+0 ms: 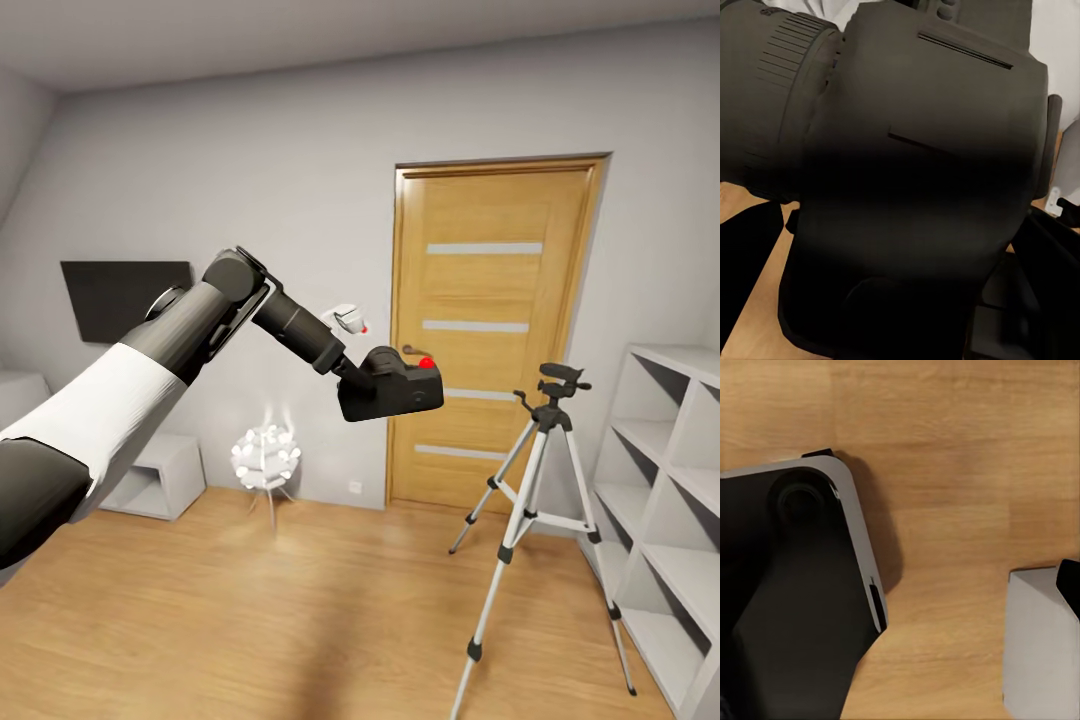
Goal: Attach the digital camera to the camera tripod in the bedroom.
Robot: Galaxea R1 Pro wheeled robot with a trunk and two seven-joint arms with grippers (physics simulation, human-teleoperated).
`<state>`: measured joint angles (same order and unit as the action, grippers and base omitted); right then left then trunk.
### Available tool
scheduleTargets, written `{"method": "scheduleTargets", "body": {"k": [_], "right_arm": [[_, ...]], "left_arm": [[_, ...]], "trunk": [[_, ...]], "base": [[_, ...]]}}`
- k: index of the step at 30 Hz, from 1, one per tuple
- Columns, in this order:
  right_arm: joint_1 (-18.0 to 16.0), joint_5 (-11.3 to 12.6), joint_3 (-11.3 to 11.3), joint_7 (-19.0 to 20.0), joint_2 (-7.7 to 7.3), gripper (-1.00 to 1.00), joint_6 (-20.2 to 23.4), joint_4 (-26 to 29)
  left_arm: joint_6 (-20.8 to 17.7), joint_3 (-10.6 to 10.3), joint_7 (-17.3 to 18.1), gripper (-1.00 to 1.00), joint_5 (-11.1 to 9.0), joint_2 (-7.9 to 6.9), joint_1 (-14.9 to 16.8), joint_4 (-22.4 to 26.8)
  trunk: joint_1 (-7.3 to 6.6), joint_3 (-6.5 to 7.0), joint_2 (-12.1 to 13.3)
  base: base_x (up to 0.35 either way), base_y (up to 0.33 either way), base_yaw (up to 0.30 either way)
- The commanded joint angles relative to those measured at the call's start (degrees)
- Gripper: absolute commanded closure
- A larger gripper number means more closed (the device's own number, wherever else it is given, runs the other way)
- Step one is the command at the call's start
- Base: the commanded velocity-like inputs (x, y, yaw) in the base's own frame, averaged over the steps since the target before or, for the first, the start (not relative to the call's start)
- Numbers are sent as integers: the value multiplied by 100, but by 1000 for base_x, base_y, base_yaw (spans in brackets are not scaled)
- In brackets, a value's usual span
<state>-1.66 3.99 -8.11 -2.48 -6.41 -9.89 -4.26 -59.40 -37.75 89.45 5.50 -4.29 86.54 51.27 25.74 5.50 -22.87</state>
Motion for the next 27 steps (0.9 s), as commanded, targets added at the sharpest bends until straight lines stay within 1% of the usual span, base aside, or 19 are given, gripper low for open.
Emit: {"method": "scheduleTargets", "body": {"k": [1, 6, 9, 16, 27], "right_arm": [[-10, 41, -15, 23, -1, -100, -48, -28], [-10, 41, -15, 73, -1, -100, -48, -25], [-10, 41, -14, 83, -1, -100, -48, -26], [-10, 41, -15, 89, -1, -100, -48, -29], [-10, 41, -15, 90, -1, -100, -48, -29]], "left_arm": [[-60, -4, 56, 100, 56, -3, 3, 6], [-60, -8, 56, 100, 56, -4, 3, 6], [-60, -10, 56, 100, 56, -7, 3, 6], [-60, -13, 56, 100, 56, -10, 3, 6], [-60, -7, 56, 100, 56, -13, 3, -2]], "trunk": [[4, -11, -5], [4, -56, -5], [4, -83, -5], [4, -142, -5], [4, -162, -5]], "base": [[210, -184, 16], [195, -159, 7], [94, -74, 2], [30, -24, 1], [4, -3, 0]]}}
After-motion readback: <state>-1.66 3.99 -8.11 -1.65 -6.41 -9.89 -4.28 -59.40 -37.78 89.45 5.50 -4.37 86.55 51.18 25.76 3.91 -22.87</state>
